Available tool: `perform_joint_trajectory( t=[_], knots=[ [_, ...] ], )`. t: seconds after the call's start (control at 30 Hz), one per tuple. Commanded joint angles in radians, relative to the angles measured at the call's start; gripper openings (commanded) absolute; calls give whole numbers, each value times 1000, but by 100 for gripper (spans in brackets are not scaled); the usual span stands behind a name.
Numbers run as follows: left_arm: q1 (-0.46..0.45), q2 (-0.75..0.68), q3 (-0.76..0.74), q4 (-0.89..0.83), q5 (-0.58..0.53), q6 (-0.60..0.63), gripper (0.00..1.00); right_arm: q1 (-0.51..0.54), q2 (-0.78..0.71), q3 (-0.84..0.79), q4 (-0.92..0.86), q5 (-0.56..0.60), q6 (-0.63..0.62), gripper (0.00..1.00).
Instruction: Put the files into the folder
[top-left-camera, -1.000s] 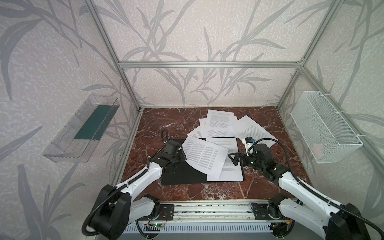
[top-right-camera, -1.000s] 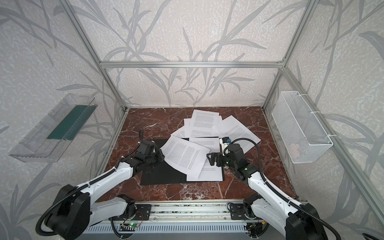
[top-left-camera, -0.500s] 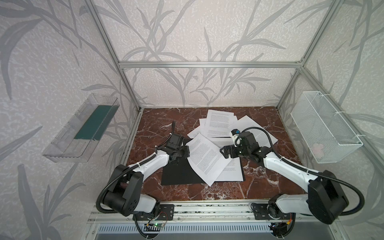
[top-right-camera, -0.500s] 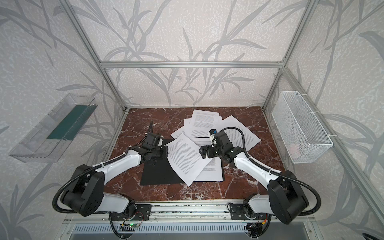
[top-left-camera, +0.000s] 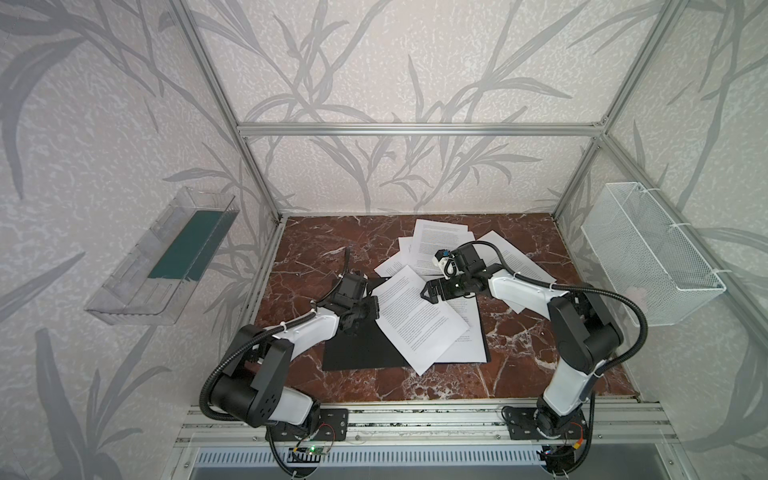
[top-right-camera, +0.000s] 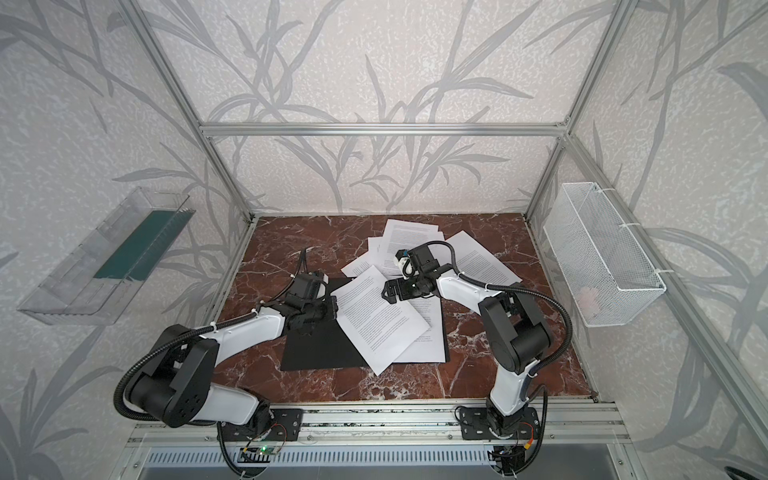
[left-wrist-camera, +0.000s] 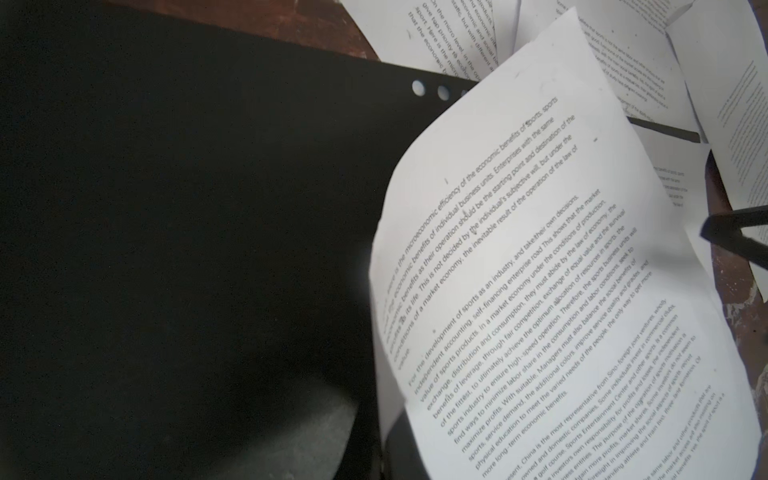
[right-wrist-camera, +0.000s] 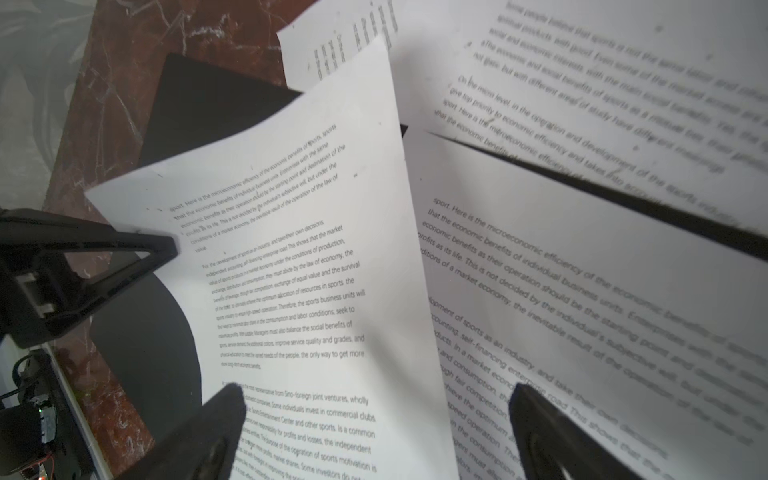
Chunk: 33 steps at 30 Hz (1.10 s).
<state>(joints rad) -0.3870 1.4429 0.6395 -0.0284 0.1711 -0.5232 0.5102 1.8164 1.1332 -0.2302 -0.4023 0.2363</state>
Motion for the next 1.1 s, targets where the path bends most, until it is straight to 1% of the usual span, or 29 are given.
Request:
perform_joint_trajectory(
  t=[0.0,0.1,0.3,0.43,0.53,0.6,0.7,0.83,0.9,1.0,1.07],
  knots=[
    [0,-14,8,-5,-47,29,0,-4,42,28,-3,-74,-15,96],
    [0,0,10,-8,-77,35,0,-4,57,26,23,-117,0,96],
    [-2,29,17,3,-63,34,0,-4,74,34,50,-239,31,90],
    [-1,32,17,6,-64,37,0,-4,45,35,31,-250,21,87],
    [-1,28,12,18,-62,41,0,-5,36,37,28,-283,25,83],
    [-3,26,10,29,-47,42,0,-4,38,48,11,-277,15,77],
    [-6,18,-1,56,-35,46,0,-4,50,71,-19,-247,-8,74],
    [-13,5,-7,72,-28,56,0,-6,99,140,-65,-236,-27,68],
    [-19,-6,-14,82,-39,63,0,-6,129,177,-88,-233,-33,66],
    [-22,-8,-9,71,-47,68,0,-8,163,220,-126,-231,-49,61],
    [-24,-12,-12,76,-50,70,0,-13,175,227,-129,-229,-49,60]
  ],
)
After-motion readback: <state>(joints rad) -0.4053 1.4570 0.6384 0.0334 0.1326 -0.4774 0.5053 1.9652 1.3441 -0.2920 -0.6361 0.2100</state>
